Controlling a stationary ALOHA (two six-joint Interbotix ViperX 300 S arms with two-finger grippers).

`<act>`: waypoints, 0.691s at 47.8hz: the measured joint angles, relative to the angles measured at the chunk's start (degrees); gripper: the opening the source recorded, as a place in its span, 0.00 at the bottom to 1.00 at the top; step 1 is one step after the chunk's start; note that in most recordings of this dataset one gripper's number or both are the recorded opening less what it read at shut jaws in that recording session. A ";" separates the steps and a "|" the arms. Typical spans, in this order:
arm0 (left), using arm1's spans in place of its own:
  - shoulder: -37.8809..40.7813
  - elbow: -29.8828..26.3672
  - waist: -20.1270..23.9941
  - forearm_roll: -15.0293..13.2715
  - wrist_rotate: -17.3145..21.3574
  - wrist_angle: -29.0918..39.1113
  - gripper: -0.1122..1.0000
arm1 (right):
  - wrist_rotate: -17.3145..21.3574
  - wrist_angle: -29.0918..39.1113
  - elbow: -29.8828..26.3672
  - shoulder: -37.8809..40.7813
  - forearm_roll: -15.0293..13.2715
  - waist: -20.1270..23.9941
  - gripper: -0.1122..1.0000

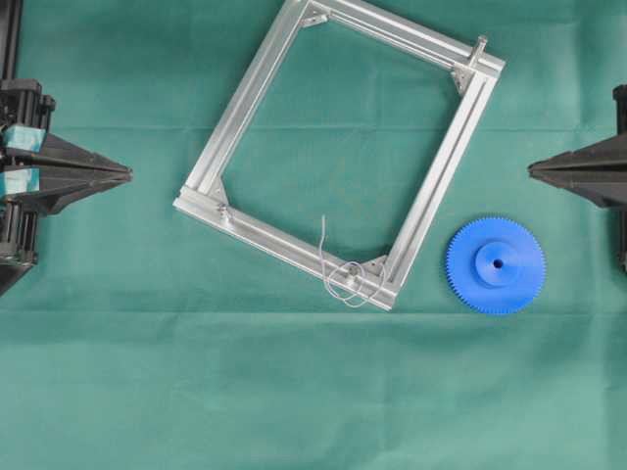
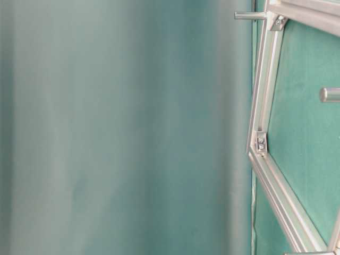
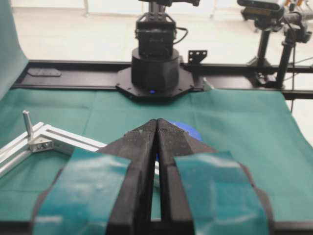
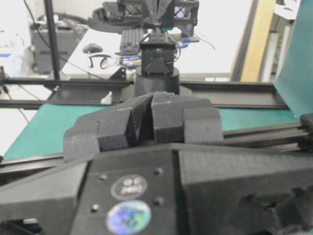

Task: Find the location of the shaft and insert the gear.
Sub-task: 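Move the right gripper over the blue gear's hub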

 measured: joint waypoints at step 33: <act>0.00 -0.44 0.18 -0.70 0.44 5.45 0.11 | 7.65 29.09 -8.17 2.37 0.26 -0.18 0.38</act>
